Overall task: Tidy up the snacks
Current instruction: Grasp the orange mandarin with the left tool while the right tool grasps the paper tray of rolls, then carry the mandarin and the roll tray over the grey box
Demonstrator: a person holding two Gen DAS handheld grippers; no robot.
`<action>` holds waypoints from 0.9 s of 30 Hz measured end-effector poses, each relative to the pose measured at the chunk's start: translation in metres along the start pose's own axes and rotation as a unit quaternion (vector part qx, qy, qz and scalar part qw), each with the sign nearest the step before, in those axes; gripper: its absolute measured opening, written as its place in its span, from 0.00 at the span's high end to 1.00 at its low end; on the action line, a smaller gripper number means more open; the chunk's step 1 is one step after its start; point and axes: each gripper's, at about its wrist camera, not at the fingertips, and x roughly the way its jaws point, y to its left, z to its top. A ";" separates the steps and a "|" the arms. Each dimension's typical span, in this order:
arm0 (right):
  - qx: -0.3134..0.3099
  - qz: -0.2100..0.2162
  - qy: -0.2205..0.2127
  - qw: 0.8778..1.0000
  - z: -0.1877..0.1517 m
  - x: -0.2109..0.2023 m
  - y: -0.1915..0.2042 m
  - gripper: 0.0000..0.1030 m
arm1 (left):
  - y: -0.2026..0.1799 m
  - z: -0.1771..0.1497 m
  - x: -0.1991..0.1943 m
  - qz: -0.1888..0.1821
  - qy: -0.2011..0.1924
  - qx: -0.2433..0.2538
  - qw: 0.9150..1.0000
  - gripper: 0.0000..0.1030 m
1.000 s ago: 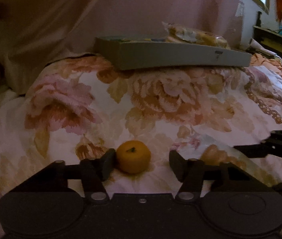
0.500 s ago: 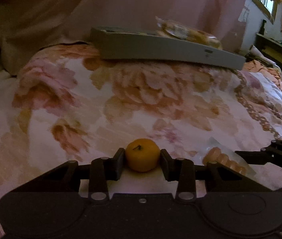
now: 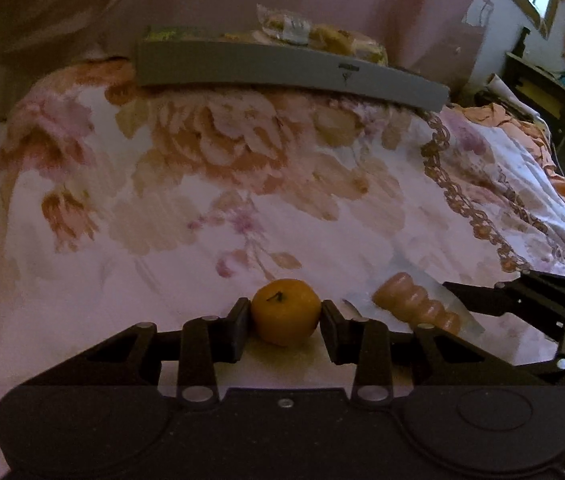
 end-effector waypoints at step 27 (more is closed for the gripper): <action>-0.115 -0.068 -0.063 0.989 0.000 -0.012 0.014 0.41 | -0.009 0.002 -0.032 0.034 -0.041 -0.033 0.998 0.63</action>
